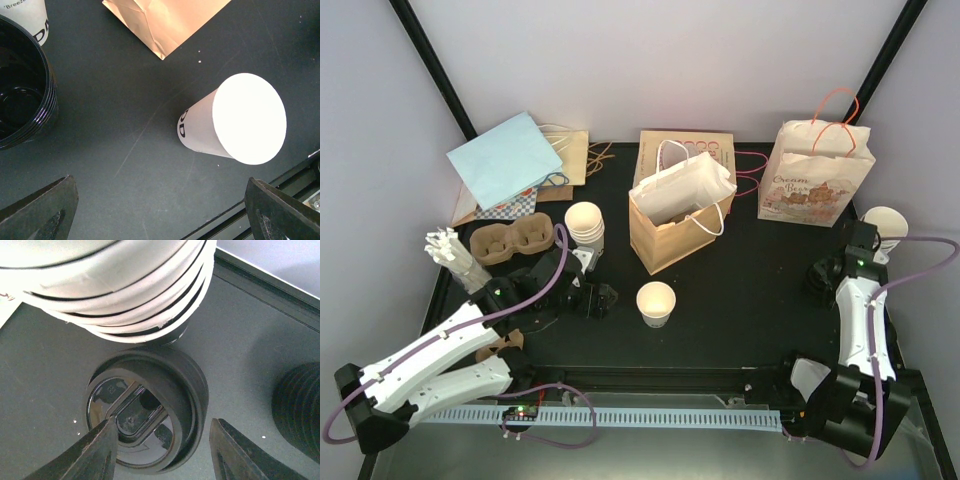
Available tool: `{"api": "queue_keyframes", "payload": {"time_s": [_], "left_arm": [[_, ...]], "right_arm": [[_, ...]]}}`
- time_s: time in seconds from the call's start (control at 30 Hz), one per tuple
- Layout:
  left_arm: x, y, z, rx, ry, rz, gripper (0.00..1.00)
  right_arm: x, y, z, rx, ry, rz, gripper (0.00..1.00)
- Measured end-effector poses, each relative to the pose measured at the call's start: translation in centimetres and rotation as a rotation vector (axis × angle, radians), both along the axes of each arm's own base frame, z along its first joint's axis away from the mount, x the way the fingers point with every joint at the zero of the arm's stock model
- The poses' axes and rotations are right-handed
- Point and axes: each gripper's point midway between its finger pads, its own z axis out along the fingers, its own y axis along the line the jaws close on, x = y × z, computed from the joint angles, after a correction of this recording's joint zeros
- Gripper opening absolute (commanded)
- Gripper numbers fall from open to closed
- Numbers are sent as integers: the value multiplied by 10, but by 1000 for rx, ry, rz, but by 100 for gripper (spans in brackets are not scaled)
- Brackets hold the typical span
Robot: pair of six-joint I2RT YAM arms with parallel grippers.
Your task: Pack the takeout coffee
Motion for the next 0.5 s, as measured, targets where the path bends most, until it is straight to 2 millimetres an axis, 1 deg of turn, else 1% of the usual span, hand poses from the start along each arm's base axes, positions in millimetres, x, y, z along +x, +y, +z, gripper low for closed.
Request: {"api": "queue_keyframes", "payload": {"time_s": [0.23, 0.4, 0.43, 0.47, 0.5], "left_arm": [[0, 0, 0, 0, 0, 0, 94], [0, 0, 0, 1, 0, -1, 94], [0, 0, 0, 1, 0, -1, 94], [0, 0, 0, 2, -1, -3, 94], [0, 0, 0, 3, -2, -4, 94]], "right_arm": [[-6, 0, 13, -15, -24, -9, 53], [-15, -6, 25, -59, -51, -54, 52], [-16, -7, 25, -66, -49, -67, 51], [-18, -9, 25, -74, -43, -82, 48], [-20, -11, 25, -81, -36, -95, 42]]}}
